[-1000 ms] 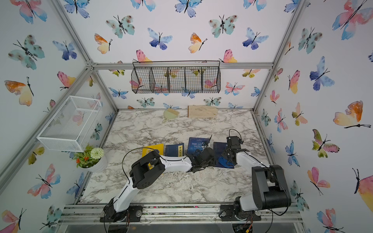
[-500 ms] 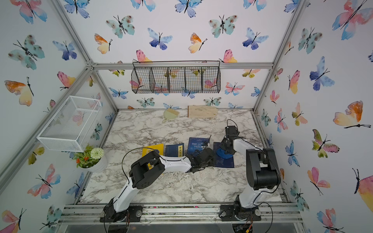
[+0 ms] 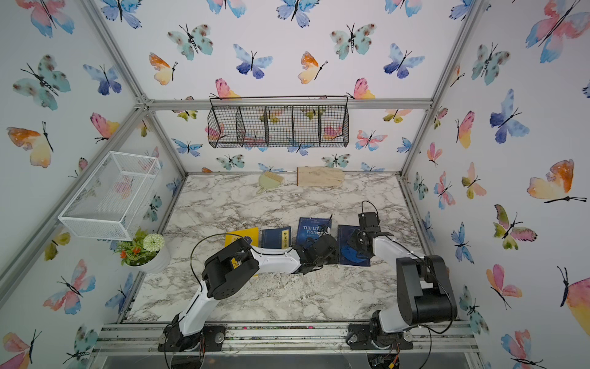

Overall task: Wipe the cover of the book
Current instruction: Wipe the dirt from the cover of the book.

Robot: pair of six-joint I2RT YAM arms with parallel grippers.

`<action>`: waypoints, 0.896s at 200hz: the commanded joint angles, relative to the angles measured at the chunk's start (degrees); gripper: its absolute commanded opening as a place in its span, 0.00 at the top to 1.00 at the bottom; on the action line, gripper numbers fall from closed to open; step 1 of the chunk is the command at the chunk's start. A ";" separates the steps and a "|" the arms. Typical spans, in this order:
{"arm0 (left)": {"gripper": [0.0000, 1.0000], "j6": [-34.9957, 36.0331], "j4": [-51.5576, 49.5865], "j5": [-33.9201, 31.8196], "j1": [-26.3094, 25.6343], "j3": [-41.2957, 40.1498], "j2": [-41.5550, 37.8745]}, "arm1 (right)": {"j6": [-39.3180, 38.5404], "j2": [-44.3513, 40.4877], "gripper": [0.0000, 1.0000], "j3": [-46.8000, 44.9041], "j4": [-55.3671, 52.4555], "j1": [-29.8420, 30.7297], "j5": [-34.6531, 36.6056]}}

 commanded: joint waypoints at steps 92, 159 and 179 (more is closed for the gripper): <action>0.85 0.18 -7.77 1.41 0.05 0.25 2.33 | -0.59 22.85 0.99 18.30 -9.52 0.43 1.80; 0.85 0.51 -7.77 1.85 0.05 1.58 3.41 | 0.84 2.29 0.99 -5.10 -7.15 0.52 -2.64; 0.85 0.54 -7.75 1.95 0.08 1.72 3.52 | 1.08 0.28 0.98 -7.10 -5.33 0.52 -1.12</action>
